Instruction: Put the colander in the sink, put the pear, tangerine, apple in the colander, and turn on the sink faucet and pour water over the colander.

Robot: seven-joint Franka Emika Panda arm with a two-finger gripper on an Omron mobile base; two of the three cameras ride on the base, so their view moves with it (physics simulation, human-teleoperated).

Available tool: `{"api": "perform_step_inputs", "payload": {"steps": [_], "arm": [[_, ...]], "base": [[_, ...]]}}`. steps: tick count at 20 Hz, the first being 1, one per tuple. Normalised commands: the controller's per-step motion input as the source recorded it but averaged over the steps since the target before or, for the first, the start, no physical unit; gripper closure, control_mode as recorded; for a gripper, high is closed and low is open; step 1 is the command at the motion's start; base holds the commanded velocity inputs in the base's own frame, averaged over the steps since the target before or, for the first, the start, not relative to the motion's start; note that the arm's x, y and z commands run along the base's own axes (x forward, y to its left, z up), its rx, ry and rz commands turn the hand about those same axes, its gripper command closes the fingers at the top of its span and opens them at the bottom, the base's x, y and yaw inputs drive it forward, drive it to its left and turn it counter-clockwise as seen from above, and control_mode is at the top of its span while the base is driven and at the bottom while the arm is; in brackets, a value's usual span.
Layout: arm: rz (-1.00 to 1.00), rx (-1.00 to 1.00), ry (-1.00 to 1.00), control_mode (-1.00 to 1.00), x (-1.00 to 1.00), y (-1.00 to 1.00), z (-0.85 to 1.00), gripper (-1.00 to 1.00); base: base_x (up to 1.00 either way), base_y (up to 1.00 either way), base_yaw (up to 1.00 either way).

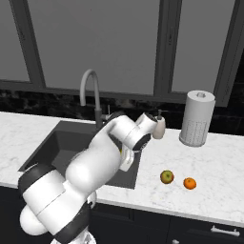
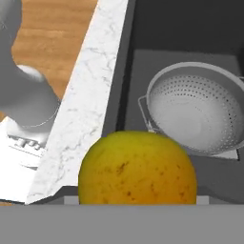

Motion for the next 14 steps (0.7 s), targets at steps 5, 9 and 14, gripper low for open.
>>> {"api": "perform_step_inputs", "payload": {"steps": [5,9,14], "arm": [[-0.31,0.11,0.55,-1.0,0.51,0.47,-0.02,1.0],[-0.19,0.19,0.47,-1.0,0.39,0.34,-0.16,1.0],[-0.29,0.14,0.29,-1.0,0.38,0.38,-0.25,1.0]], "base": [[0.0,0.0,0.0],[0.0,0.0,0.0],[0.0,0.0,0.0]]}}
